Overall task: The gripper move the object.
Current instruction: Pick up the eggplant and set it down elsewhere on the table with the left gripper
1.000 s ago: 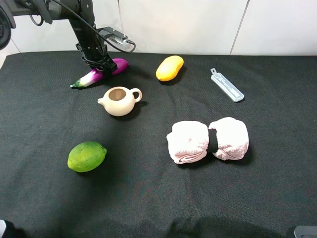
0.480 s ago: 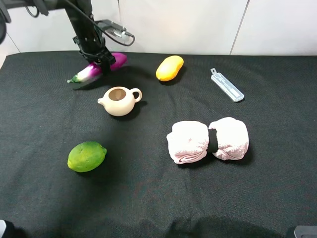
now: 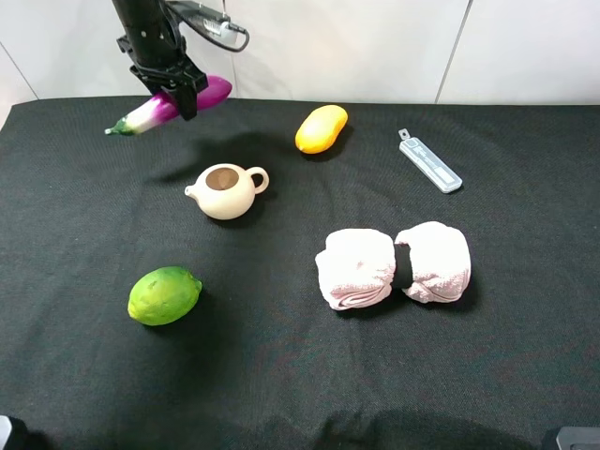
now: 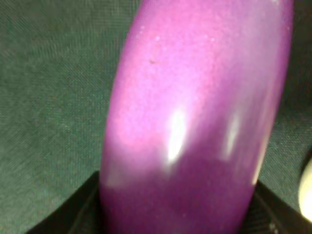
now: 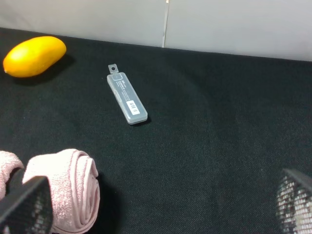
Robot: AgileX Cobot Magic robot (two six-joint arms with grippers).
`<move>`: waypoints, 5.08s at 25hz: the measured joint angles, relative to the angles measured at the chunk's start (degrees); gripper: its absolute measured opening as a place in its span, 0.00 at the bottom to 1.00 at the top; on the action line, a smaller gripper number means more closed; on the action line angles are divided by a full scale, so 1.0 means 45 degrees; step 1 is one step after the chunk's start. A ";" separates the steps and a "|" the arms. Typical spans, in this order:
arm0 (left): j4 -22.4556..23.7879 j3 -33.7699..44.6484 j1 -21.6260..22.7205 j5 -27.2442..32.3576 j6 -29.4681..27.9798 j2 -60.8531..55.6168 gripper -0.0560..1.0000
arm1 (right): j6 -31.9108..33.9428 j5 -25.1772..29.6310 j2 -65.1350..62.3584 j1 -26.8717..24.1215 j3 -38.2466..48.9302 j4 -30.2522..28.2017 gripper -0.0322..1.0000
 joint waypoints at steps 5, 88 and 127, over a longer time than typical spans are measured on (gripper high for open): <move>-0.0009 0.0000 -0.0366 0.0012 -0.0073 -0.0542 0.58 | 0.0000 0.0000 0.0000 0.0000 0.0000 0.0000 0.70; 0.1081 1.8296 -0.1276 -0.5247 -0.7459 -1.2378 0.58 | 0.0000 0.0000 0.0000 0.0000 0.0000 0.0000 0.70; 0.1071 1.8569 -0.1289 -0.8907 -0.7580 -0.8262 0.58 | 0.0000 0.0000 0.0000 0.0000 0.0000 0.0000 0.70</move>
